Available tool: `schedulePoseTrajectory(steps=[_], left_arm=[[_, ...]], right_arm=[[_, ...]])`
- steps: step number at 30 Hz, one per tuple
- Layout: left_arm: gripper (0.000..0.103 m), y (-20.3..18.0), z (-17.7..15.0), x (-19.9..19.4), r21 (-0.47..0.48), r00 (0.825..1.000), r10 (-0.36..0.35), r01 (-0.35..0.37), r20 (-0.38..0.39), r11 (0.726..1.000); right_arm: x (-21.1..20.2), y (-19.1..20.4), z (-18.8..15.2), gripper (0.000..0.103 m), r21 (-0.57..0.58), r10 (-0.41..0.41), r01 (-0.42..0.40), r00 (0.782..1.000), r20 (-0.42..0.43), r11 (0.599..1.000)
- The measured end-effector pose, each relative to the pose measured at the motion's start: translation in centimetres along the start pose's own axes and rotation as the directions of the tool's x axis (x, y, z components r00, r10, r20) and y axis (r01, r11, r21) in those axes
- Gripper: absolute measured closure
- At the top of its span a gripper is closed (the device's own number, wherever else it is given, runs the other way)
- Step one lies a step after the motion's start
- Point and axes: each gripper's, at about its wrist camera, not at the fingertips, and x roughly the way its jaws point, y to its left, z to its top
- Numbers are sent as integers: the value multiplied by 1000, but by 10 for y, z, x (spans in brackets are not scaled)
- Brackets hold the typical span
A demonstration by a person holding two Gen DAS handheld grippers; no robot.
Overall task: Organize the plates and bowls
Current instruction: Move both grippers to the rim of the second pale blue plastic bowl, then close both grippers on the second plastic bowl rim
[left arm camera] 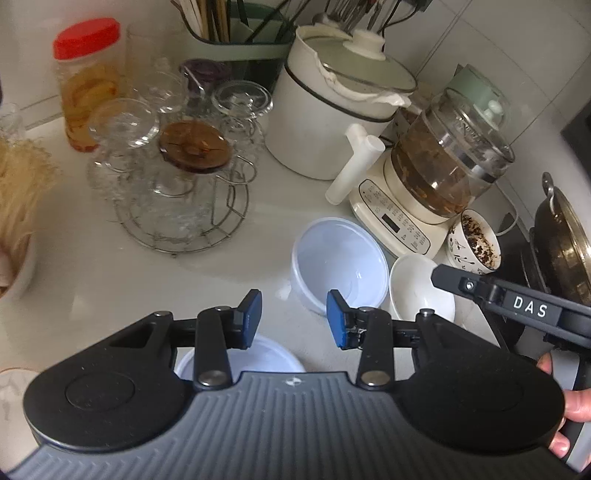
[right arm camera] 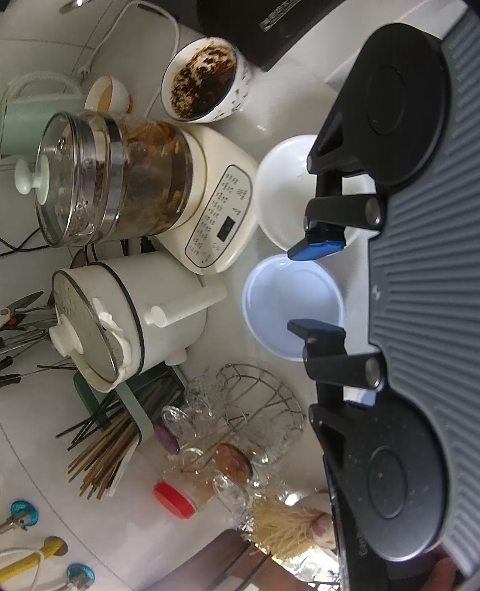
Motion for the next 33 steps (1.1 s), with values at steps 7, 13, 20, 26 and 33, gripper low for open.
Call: schedulePoseTrajectory(steps=[7, 13, 20, 26, 33], left_arm=[[59, -10, 14, 38, -25, 999, 2, -4, -52, 1000], [59, -12, 21, 68, -51, 995, 18, -23, -98, 998], [60, -7, 26, 94, -83, 990, 54, -65, -129, 994], [65, -6, 24, 108, -69, 986, 77, -87, -145, 994], [80, 4, 25, 119, -120, 986, 87, -105, -144, 987]], right_arm=[[37, -12, 18, 65, -49, 6, -8, 998, -59, 999], [70, -20, 27, 65, -68, 33, -41, 992, -124, 997], [104, -21, 36, 66, -115, 48, -69, 983, -176, 991], [125, -15, 34, 71, -187, 22, -60, 980, -199, 980], [139, -14, 33, 82, -233, 4, -56, 976, -215, 971]])
